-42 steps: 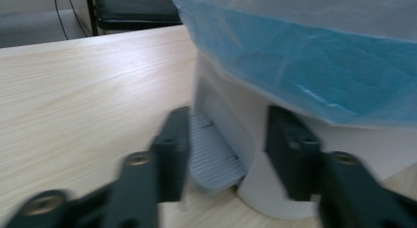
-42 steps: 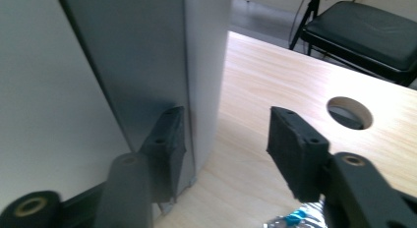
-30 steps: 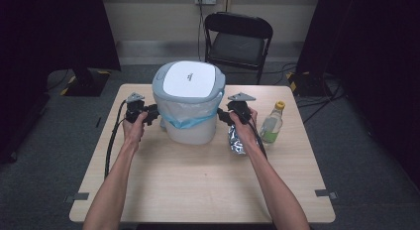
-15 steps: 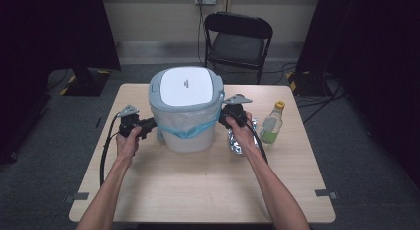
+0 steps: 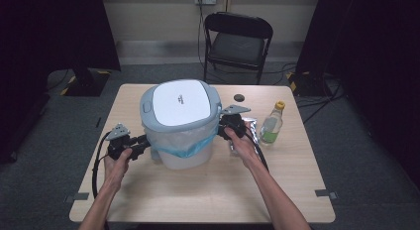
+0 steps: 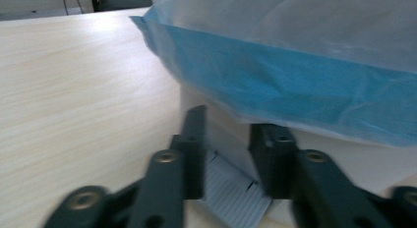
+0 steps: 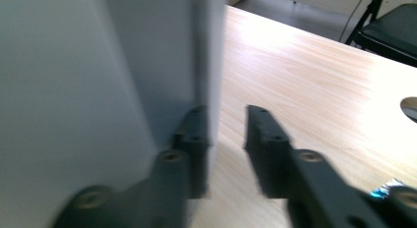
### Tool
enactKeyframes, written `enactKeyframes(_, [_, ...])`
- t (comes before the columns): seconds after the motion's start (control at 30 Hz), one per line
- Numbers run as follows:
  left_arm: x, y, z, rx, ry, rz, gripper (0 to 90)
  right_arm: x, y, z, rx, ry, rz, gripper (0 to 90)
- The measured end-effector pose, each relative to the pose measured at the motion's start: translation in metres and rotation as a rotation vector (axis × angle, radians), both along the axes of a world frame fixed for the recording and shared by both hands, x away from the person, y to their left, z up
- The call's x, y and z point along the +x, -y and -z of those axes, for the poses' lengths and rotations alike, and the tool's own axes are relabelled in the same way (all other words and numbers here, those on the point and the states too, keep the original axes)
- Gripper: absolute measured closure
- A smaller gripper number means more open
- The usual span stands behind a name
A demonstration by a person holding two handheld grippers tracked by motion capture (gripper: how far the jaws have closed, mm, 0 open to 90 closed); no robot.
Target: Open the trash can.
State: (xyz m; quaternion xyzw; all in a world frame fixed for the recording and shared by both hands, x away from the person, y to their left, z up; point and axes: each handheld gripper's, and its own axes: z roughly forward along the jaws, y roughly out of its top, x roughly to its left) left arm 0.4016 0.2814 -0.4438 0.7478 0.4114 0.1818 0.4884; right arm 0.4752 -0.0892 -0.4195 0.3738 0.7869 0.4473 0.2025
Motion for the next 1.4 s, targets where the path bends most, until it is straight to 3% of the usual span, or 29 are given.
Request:
enactKeyframes(0.03, [-0.001,-0.001,0.002,-0.001,0.007,0.006,44.0,-0.002,0.004,0.001,0.004,0.014,0.043,46.4])
enactKeyframes(0.07, [-0.001,-0.001,0.003,0.025,0.023,-0.004,44.0,-0.002,0.004,0.001,0.004,0.014,0.043,46.4])
enactKeyframes(0.13, [0.001,-0.004,0.008,-0.007,0.006,-0.028,40.4,-0.009,0.010,0.001,0.003,0.036,0.063,37.1])
enactKeyframes(0.27, [0.010,-0.009,0.019,-0.015,-0.042,-0.063,38.2,-0.014,0.018,0.004,0.031,0.000,0.073,28.0])
enactKeyframes(0.33, [0.014,-0.011,0.023,-0.023,-0.062,-0.059,37.8,-0.020,0.020,0.007,0.044,-0.018,0.068,28.5])
enactKeyframes(0.47, [0.019,-0.011,0.030,-0.014,-0.088,-0.051,38.7,-0.038,0.023,0.015,0.014,-0.017,0.056,27.2])
enactKeyframes(0.6, [0.024,-0.013,0.025,-0.062,-0.069,-0.102,38.4,-0.049,0.026,0.016,0.023,-0.025,0.040,27.2])
enactKeyframes(0.63, [0.029,-0.014,0.023,-0.050,-0.077,-0.106,38.2,-0.052,0.026,0.016,0.021,-0.029,0.032,27.2])
enactKeyframes(0.7, [0.044,-0.015,0.019,-0.036,-0.071,-0.101,37.5,-0.060,0.023,0.013,0.022,-0.019,0.012,27.7])
enactKeyframes(0.8, [0.055,-0.013,0.015,-0.057,-0.054,-0.107,37.5,-0.065,0.019,0.010,0.001,-0.006,0.029,30.2])
enactKeyframes(0.87, [0.059,-0.012,0.014,-0.060,-0.073,-0.098,35.9,-0.066,0.019,0.007,0.000,0.000,0.025,31.2])
enactKeyframes(0.93, [0.065,-0.009,0.013,-0.062,-0.062,-0.102,35.9,-0.067,0.019,0.006,0.004,-0.002,0.017,32.6])
enactKeyframes(0.97, [0.068,-0.008,0.013,-0.075,-0.049,-0.110,36.0,-0.069,0.018,0.004,0.000,-0.004,0.010,33.0])
enactKeyframes(1.03, [0.075,-0.008,0.013,-0.105,-0.060,-0.092,37.6,-0.070,0.017,0.004,0.003,-0.013,0.016,33.7])
enactKeyframes(1.1, [0.081,-0.005,0.012,-0.078,-0.043,-0.103,36.8,-0.070,0.017,0.004,0.011,-0.022,0.019,33.6])
enactKeyframes(1.13, [0.083,-0.005,0.011,-0.088,-0.042,-0.098,37.1,-0.071,0.017,0.004,0.010,-0.019,0.023,31.6])
enactKeyframes(1.23, [0.086,-0.004,0.010,-0.093,-0.049,-0.074,39.7,-0.073,0.017,0.005,0.023,-0.020,0.017,31.1])
enactKeyframes(1.33, [0.082,0.000,0.007,-0.082,-0.026,-0.042,57.7,-0.071,0.017,0.004,0.008,-0.012,0.030,25.5])
enactKeyframes(1.4, [0.080,0.001,0.007,-0.089,-0.026,-0.028,70.1,-0.069,0.017,0.005,0.017,-0.020,0.041,27.4])
